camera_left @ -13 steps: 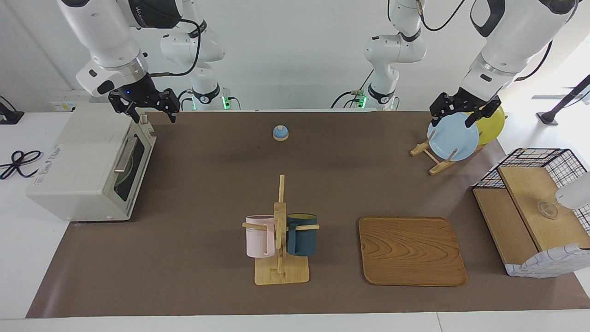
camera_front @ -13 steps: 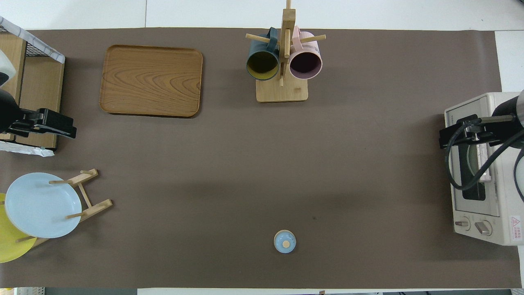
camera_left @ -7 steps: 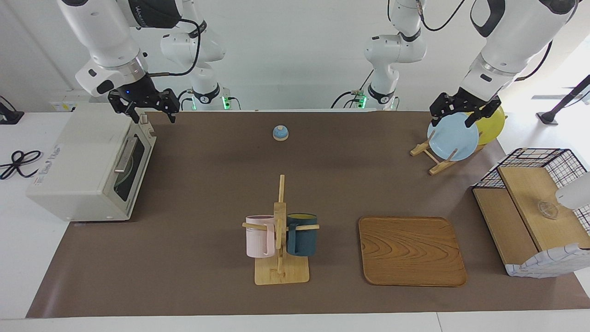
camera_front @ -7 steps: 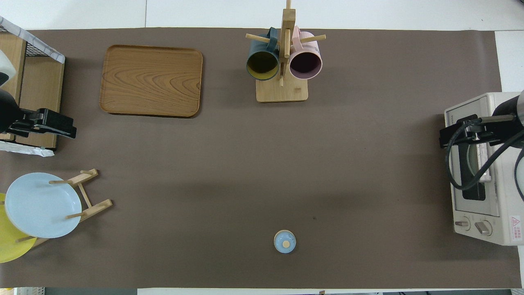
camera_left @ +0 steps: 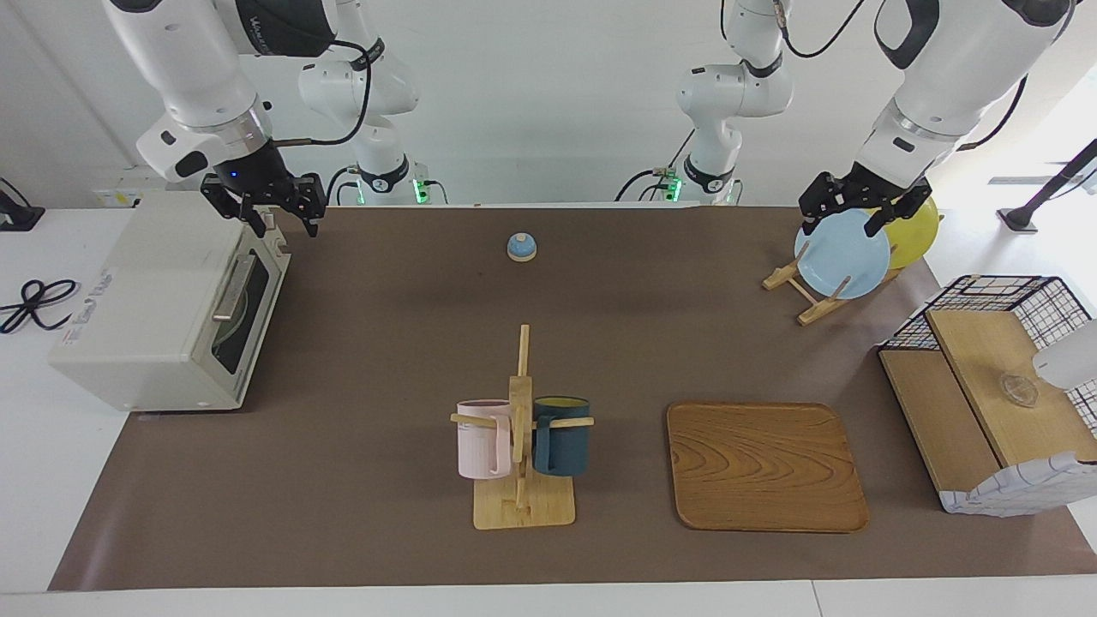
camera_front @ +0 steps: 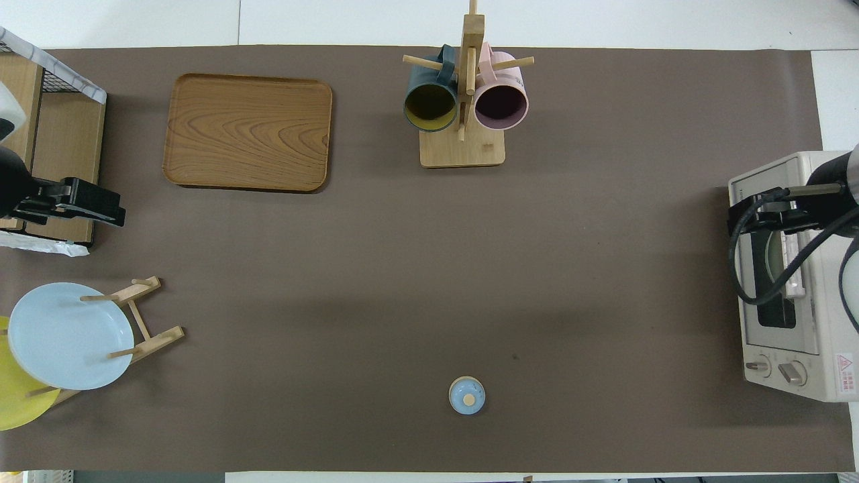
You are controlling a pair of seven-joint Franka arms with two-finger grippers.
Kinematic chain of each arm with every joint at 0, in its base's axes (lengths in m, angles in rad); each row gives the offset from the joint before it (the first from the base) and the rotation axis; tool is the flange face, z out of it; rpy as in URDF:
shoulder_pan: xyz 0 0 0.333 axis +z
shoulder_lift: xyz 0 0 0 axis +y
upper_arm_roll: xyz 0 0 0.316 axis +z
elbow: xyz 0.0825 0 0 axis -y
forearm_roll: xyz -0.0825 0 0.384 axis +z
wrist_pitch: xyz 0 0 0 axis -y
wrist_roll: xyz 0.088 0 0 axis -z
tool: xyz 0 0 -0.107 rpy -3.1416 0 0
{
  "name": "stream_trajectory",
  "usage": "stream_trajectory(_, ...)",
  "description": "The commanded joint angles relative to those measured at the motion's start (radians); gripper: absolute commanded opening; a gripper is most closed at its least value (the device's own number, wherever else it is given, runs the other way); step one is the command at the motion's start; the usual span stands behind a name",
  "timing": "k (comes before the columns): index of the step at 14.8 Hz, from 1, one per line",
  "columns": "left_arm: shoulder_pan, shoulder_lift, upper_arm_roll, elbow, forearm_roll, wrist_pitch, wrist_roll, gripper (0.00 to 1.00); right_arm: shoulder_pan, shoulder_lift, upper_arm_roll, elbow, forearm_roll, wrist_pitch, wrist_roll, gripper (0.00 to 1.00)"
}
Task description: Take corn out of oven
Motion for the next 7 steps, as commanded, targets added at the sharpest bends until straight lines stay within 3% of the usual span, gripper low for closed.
stream_trajectory(1,0.008,-0.009,-0.004,-0.003,0.007,-0.008,0.012,1.0,-0.049,-0.042,0.004,-0.085,0.023,0.059,-0.032,0.0)
stream_trajectory(4,0.008,-0.009,-0.004,-0.003,0.007,-0.008,0.012,1.0,-0.135,-0.07,0.002,-0.193,0.021,0.14,-0.155,0.0)
stream_trajectory(7,0.008,-0.009,-0.004,-0.003,0.007,-0.008,0.012,1.0,-0.155,-0.114,0.001,-0.301,0.003,0.201,-0.153,0.0)
